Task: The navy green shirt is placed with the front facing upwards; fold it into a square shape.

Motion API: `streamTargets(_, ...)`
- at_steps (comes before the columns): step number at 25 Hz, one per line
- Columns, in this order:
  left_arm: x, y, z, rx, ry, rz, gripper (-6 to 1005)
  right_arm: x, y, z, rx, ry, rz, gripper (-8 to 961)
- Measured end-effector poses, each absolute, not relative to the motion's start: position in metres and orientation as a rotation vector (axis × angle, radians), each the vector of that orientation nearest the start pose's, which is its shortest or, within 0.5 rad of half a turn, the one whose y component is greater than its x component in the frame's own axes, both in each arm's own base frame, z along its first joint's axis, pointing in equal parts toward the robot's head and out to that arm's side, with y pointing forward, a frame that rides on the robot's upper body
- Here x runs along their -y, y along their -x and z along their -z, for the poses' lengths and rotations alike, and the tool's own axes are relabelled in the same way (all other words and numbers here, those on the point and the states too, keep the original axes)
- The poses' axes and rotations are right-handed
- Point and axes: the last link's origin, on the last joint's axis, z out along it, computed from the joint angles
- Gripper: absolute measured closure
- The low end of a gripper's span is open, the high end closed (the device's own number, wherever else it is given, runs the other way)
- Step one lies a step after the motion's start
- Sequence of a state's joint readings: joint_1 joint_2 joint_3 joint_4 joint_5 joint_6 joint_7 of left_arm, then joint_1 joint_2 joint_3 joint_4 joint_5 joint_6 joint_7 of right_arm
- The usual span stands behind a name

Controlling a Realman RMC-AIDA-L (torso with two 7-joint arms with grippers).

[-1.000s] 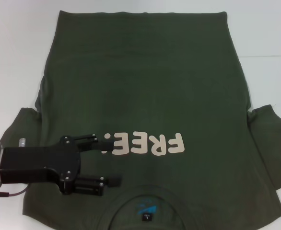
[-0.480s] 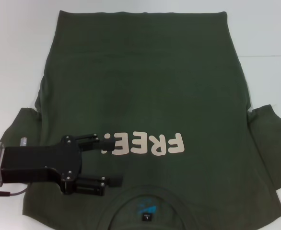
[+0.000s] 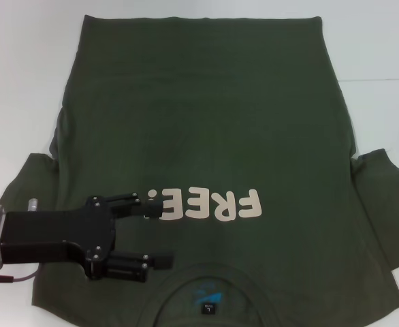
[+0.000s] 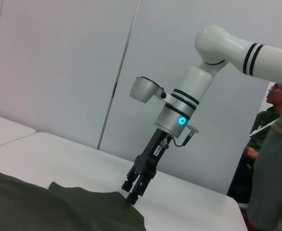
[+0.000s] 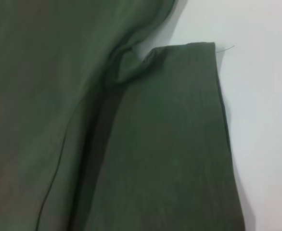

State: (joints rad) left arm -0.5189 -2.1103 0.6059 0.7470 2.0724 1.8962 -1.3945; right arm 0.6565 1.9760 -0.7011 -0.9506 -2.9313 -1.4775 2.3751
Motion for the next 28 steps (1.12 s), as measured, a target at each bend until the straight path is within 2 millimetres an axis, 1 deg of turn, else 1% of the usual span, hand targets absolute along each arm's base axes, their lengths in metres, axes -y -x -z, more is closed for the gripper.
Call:
streamTargets(9, -0.2921, 0.2392, -0.0103, 0.533, 2.942, 0.901, 81, -0.3645, -0.3299, -0.0954, -1.434, 2.122, 0.470, 70)
streamTargets(18, -0.2937, 0.2385, -0.0098, 0.534, 2.939, 0.897, 81, -0.3673, -0.3333, -0.0883, -1.442, 2.125, 0.469, 72)
streamTargets(25, -0.2937, 0.2382, -0.0096, 0.541, 2.939, 0.899, 81, -0.3686, -0.3337, -0.0886, -1.438, 2.119, 0.463, 73)
streamTargets(28, -0.2938, 0.2382, -0.0096, 0.541, 2.939, 0.899, 81, -0.3688, -0.3340, -0.0890, -1.439, 2.116, 0.458, 123)
